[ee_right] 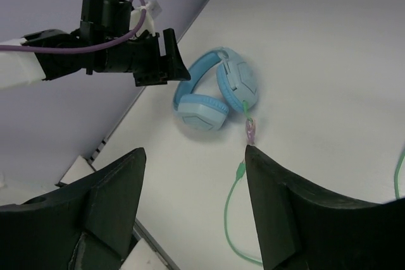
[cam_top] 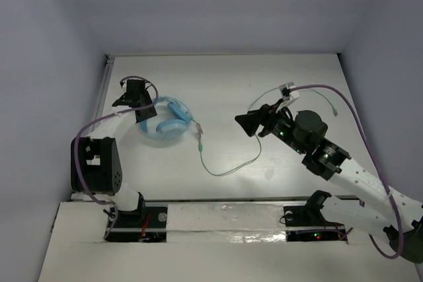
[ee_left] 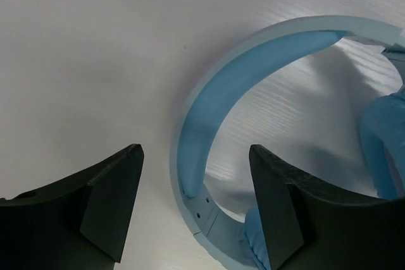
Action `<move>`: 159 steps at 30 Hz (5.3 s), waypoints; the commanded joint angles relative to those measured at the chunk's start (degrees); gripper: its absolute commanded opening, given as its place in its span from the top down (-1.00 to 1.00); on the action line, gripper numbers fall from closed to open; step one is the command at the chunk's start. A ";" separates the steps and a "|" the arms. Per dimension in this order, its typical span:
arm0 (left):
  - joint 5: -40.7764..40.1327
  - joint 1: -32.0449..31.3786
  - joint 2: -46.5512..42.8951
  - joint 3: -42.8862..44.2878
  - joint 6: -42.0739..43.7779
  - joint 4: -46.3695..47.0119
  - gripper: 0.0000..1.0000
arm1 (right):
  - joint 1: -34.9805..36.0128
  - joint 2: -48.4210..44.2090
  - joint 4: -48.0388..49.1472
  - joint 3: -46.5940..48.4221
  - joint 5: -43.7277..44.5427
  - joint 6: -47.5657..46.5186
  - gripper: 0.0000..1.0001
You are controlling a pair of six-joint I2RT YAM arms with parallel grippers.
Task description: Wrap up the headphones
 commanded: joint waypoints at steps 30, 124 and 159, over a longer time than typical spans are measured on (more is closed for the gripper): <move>10.00 0.89 11.87 0.20 1.48 2.09 1.00 | 0.01 1.72 5.97 -1.00 3.38 0.43 0.21; 44.91 7.22 -20.92 18.51 -43.60 32.40 1.00 | -3.53 44.44 24.29 6.71 -16.15 -3.35 1.00; 11.32 -17.39 -11.87 -7.60 -13.10 41.10 1.00 | 21.02 42.59 -45.71 59.29 25.87 -28.21 1.00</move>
